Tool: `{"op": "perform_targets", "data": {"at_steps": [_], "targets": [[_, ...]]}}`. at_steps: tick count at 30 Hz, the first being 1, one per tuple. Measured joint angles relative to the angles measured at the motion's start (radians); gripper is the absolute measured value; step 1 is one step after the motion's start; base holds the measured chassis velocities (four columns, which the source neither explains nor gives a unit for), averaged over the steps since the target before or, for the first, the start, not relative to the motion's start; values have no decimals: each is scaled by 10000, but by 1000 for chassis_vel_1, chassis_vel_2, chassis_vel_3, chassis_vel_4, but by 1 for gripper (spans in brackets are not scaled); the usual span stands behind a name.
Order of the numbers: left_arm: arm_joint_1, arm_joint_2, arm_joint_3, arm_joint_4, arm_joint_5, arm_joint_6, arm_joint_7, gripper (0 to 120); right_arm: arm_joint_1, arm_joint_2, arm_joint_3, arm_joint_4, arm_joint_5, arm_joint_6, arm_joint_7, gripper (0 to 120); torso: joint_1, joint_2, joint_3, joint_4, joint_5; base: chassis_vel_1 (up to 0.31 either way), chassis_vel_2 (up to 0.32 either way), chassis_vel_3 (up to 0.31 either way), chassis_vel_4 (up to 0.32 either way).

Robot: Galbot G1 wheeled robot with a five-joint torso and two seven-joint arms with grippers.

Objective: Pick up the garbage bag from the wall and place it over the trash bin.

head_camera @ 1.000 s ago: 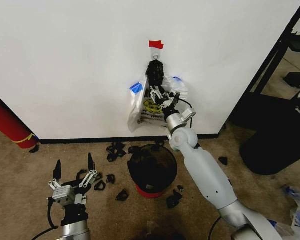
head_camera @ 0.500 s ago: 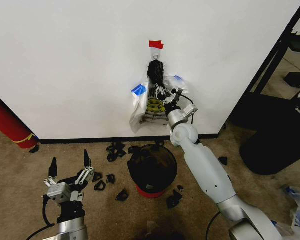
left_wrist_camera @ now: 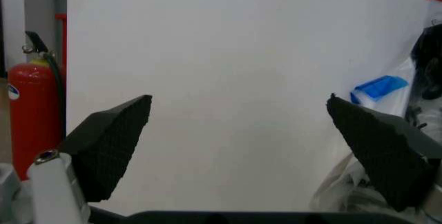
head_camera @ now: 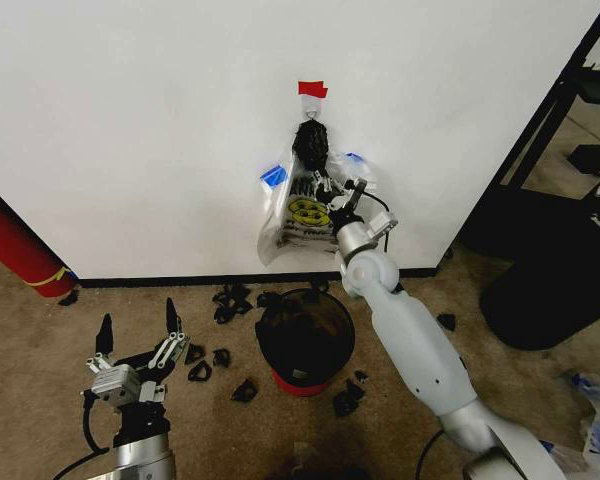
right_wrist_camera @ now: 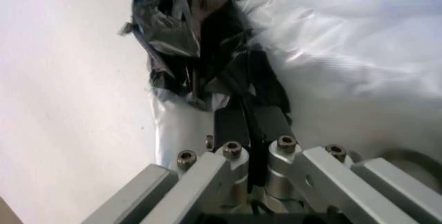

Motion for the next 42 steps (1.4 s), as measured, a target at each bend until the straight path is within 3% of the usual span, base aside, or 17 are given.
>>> {"op": "perform_targets", "data": {"at_steps": [28, 42], "targets": [[-81, 128, 271, 261, 30, -2, -8, 100, -4199, -778, 1030, 3263, -1955, 285, -400, 0, -1, 0, -1, 0, 1, 0, 0, 0, 0], [-110, 308, 422, 278, 34, 35, 4, 100, -7505, -989, 1921, 5370, -3619, 1064, -1025, 0, -1, 1, -1, -1, 0, 0, 0, 0, 0]]}}
